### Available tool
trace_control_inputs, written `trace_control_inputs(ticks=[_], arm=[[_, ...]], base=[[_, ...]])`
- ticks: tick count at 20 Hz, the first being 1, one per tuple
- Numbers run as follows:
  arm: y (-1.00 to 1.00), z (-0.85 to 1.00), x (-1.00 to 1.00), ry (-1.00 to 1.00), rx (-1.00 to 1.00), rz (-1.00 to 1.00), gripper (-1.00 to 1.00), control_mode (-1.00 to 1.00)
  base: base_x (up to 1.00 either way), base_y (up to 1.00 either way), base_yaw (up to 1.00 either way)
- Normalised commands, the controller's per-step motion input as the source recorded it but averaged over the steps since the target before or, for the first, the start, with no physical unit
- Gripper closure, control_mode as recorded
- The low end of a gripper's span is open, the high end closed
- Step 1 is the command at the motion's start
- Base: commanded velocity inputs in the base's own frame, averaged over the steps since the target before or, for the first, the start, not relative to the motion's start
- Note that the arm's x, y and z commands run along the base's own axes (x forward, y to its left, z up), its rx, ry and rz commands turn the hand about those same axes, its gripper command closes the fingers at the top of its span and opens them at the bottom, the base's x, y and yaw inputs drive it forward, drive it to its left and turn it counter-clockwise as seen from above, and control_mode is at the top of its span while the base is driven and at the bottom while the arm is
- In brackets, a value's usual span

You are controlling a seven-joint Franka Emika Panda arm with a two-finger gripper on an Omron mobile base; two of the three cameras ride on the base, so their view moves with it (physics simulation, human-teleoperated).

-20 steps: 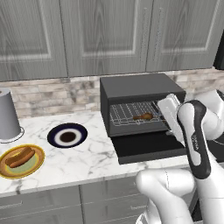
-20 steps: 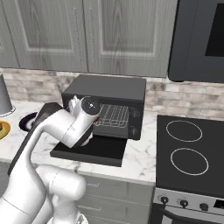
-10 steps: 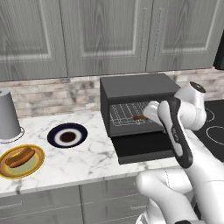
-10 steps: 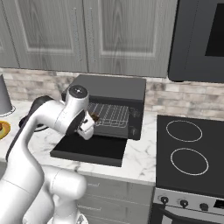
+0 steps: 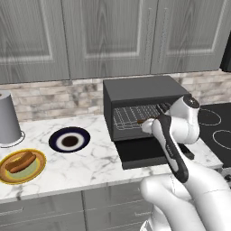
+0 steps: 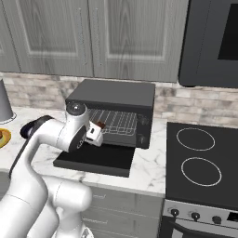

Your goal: Open the toaster oven door. Place the hotdog bun on the bottom rack in the toaster oven and place the chicken drumstick on the top rack.

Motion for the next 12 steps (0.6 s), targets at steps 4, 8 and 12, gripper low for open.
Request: trace_control_inputs(ticks=[4,8,12], arm=[[0.0,-0.21,0.67,0.0,-0.11,0.06,-1.0,-1.0],[0.0,-0.09,0.74,0.0,-0.09,0.02,-1.0,-1.0],[0.0,-0.15,0.75,0.0,-0.09,0.03,-1.0,-1.0]], base=[[0.0,0.0,0.0],[0.0,0.0,0.0],[0.0,0.0,0.0]])
